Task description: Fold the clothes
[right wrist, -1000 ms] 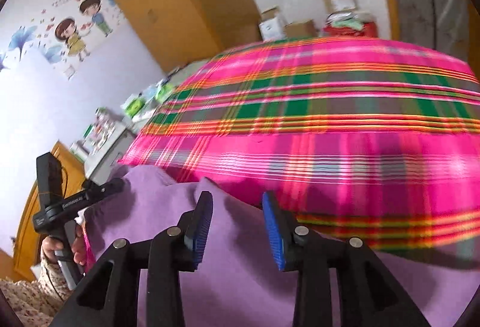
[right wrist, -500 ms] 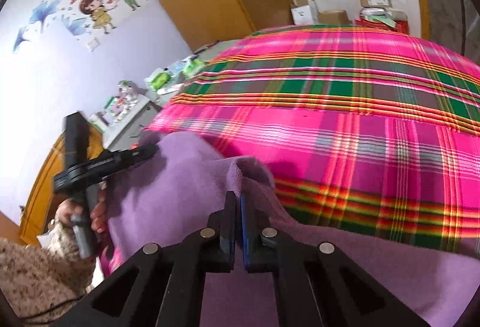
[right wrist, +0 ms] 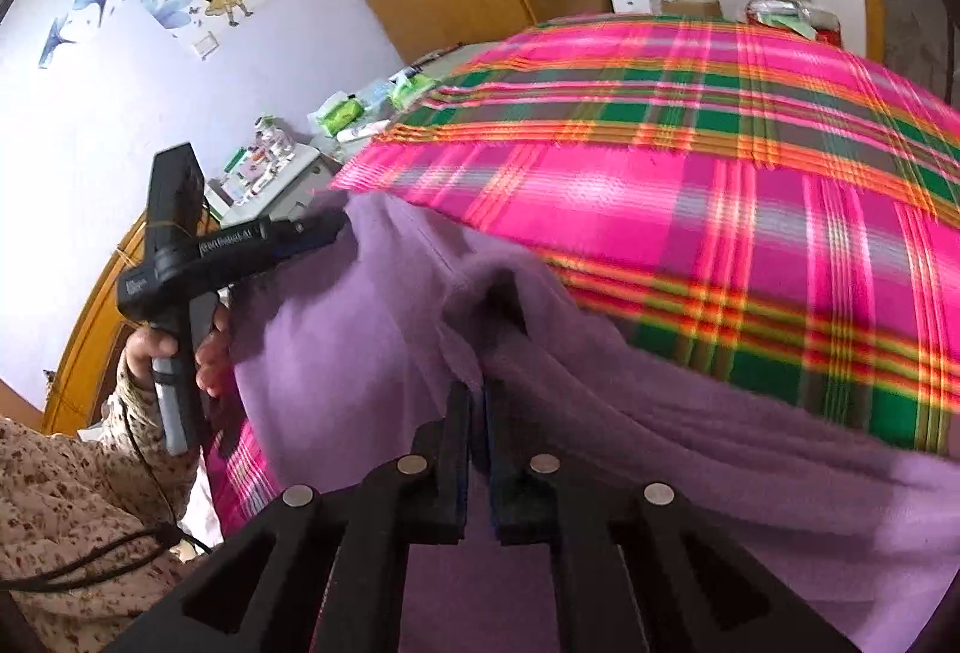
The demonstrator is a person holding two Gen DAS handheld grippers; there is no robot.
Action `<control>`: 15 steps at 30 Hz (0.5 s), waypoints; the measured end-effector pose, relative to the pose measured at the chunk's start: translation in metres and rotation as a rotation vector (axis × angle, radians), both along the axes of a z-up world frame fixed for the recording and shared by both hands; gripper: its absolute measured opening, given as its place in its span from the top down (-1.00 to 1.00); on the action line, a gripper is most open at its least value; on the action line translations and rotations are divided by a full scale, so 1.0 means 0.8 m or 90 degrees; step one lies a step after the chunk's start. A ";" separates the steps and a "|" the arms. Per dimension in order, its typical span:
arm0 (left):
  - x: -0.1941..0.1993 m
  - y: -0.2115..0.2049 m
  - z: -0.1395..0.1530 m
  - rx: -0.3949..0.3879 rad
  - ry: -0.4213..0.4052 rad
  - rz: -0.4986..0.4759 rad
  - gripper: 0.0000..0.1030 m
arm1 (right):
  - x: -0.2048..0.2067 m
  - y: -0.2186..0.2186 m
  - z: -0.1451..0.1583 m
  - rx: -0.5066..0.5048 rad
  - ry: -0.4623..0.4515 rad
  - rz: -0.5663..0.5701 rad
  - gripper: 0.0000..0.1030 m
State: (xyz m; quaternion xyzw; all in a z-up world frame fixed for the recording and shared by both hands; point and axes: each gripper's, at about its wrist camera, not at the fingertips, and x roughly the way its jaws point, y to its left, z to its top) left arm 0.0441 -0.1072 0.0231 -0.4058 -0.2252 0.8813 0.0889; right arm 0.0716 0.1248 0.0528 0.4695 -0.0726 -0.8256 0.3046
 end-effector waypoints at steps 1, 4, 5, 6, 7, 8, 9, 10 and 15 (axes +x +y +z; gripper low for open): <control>0.000 0.000 0.000 0.000 0.000 0.000 0.39 | -0.005 -0.004 0.000 -0.003 -0.003 0.009 0.68; 0.000 0.000 0.000 0.001 -0.001 -0.001 0.39 | -0.018 -0.016 0.000 0.002 -0.010 0.027 0.49; 0.000 0.000 0.000 0.002 -0.001 -0.001 0.39 | -0.020 -0.021 0.000 0.006 -0.012 0.033 0.48; 0.000 -0.001 0.000 0.003 -0.001 -0.001 0.39 | -0.023 -0.025 -0.001 0.008 -0.015 0.038 0.46; 0.000 -0.001 0.000 0.003 -0.002 -0.001 0.39 | -0.028 -0.028 -0.003 0.008 -0.019 0.041 0.46; 0.000 -0.001 0.001 0.004 -0.002 -0.002 0.39 | -0.034 -0.030 -0.005 0.006 -0.030 0.043 0.46; 0.000 -0.002 0.001 0.006 -0.002 -0.003 0.39 | -0.042 -0.032 -0.008 -0.002 -0.046 0.042 0.46; 0.000 -0.003 0.001 0.008 -0.002 -0.004 0.39 | -0.047 -0.032 -0.012 -0.010 -0.057 0.040 0.46; 0.000 -0.005 0.000 0.012 0.001 -0.010 0.39 | -0.071 -0.026 -0.022 -0.041 -0.095 0.013 0.46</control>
